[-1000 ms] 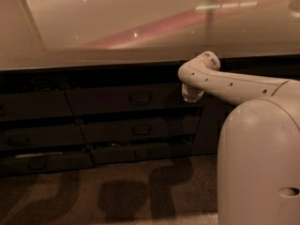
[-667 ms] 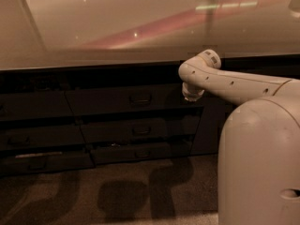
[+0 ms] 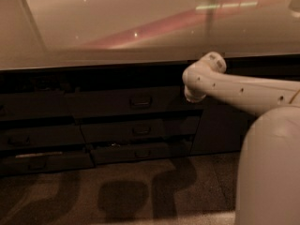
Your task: Open top drawer
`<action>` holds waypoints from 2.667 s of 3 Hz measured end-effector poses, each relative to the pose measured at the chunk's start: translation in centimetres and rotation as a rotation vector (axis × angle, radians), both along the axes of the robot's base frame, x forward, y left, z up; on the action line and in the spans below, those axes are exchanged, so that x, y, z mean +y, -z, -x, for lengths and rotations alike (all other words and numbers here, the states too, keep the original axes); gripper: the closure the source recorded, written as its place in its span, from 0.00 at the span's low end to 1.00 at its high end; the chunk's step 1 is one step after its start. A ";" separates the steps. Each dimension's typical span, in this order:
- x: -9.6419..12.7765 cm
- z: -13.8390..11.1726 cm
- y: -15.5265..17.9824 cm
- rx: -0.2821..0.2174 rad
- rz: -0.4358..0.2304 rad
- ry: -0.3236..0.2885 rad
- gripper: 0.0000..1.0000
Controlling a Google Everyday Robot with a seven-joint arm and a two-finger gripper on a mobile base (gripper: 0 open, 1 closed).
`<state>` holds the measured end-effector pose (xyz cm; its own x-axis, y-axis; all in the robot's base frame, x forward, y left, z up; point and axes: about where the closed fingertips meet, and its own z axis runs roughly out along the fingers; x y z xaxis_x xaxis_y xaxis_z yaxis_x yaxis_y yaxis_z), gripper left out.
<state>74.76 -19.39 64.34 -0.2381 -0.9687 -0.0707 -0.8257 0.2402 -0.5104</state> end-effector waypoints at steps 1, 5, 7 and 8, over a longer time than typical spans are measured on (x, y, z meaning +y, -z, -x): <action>1.1 0.9 0.3 -0.061 -0.003 -0.027 1.00; 0.9 1.7 -0.4 -0.083 -0.006 -0.032 1.00; 0.7 2.8 -0.7 -0.103 -0.006 -0.038 1.00; 0.7 2.9 -0.7 -0.103 -0.006 -0.038 1.00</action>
Offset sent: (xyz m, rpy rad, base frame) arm -0.1525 0.0053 -0.1921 -0.2361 0.0255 0.1079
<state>71.89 -18.68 65.08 -0.1921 -0.9764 -0.0984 -0.7775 0.2126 -0.5918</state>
